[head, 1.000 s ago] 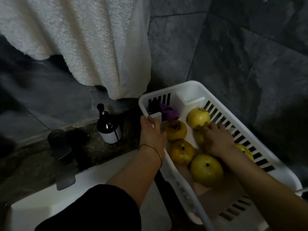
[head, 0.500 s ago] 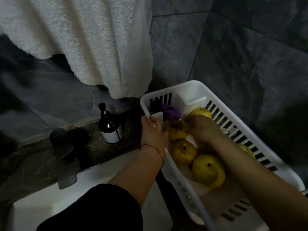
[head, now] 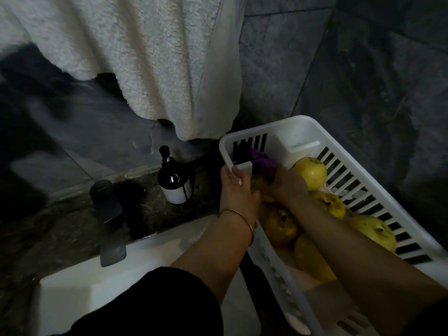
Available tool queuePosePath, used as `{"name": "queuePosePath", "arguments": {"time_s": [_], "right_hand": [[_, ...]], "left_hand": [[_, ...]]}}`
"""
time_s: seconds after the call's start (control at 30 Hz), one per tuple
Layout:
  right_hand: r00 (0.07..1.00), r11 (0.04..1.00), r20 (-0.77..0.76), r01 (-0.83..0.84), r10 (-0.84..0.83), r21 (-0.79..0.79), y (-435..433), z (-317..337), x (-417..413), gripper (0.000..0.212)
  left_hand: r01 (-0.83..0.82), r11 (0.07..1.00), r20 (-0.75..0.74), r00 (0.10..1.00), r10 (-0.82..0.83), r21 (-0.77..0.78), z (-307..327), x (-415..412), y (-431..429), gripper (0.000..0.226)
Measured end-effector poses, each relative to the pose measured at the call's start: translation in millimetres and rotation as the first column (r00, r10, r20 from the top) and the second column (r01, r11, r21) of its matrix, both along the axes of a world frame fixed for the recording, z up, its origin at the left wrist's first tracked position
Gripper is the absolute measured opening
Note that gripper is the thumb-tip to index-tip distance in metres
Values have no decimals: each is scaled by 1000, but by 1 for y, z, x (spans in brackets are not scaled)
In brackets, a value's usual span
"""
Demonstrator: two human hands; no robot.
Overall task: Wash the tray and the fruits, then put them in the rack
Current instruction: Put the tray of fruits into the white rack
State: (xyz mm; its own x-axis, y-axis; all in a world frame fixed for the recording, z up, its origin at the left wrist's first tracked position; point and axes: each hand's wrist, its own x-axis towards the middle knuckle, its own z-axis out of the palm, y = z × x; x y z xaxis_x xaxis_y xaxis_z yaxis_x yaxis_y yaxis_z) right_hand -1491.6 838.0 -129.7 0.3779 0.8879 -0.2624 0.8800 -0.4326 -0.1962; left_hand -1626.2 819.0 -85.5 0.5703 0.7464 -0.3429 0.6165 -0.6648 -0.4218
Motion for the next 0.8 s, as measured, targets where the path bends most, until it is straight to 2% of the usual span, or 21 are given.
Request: {"name": "queuePosePath", "arguments": {"time_s": [0.1,0.17,0.23,0.3,0.43,0.5,0.63,0.8], "right_hand": [[999,998,-42,-31,29,-61,5,3,4,62],[999,999,-27,35,-34,28,7,15,13,51],[979,984,183,60,-91,168,8,29,25,47],[951,988,293,57,-97,145,8,34,39,44],[987,991,120,115,-106,-74,4,32,51,64],[987,993,139,87,-74,-86,2,32,51,67],[967,999,252,-8,21,-51,-1,30,50,59],[951,985,256,-160,171,-65,-3,25,51,61]], "left_hand": [[9,1000,-3,1000,-9,-2,1,1,0,63],[15,1000,-17,1000,-15,4,0,1,1,62],[24,999,-33,999,-23,22,-2,2,1,61],[29,999,-40,999,-28,28,-3,2,2,61],[17,1000,-24,1000,-16,21,-4,4,4,60],[12,1000,-21,1000,-12,20,-5,3,4,60],[11,1000,-14,1000,-11,18,-4,4,3,61],[13,1000,-36,999,-12,25,-4,4,2,61]]}}
